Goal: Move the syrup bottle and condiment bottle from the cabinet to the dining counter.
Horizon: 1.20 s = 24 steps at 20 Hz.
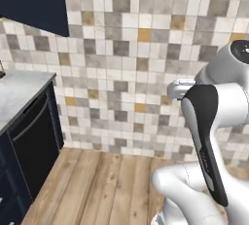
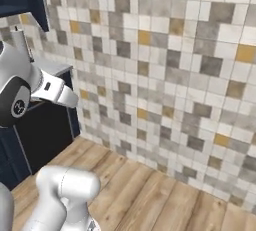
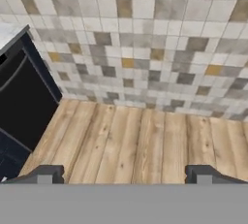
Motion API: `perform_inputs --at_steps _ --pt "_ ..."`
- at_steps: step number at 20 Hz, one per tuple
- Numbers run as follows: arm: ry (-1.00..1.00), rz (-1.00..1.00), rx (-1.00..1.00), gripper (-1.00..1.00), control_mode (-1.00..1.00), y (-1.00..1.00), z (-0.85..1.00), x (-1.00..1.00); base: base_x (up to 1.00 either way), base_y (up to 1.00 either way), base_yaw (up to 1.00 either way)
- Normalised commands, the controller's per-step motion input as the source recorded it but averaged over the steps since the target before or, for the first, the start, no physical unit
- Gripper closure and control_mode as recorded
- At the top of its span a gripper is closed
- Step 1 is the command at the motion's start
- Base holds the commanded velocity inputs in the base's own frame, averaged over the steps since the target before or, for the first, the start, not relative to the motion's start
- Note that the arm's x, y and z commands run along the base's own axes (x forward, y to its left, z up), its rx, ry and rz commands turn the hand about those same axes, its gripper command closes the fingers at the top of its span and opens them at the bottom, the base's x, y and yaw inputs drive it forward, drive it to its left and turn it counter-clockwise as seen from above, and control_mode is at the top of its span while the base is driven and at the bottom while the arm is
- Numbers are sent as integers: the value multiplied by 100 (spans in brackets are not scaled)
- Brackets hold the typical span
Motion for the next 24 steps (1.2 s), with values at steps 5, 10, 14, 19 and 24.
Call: perform_inputs --at_steps 5,10,14,19,24 --pt "0 0 0 -100 100 0 0 0 12 43 33" --pt "0 0 0 -100 100 0 0 0 20 29 68" --pt "0 0 0 -100 100 0 0 0 15 22 74" --pt "0 0 0 -100 100 0 0 0 6 1 75" --pt "0 0 0 -100 100 0 0 0 7 -4 64"
